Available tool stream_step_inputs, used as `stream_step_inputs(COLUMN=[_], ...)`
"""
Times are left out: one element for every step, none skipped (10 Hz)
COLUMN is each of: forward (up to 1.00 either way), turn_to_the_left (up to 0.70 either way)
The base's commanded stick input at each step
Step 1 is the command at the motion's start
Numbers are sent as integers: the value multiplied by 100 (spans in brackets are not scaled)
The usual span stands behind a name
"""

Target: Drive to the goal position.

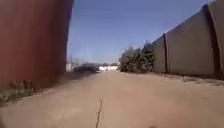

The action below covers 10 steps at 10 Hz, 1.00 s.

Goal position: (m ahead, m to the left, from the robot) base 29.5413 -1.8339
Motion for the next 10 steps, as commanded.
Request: stream_step_inputs(forward=[100, 100, 100, 100, 100, 100, 100, 100, 100, 100], turn_to_the_left=[0, 0, 0, 0, 0, 0, 0, 0, 0, 0])
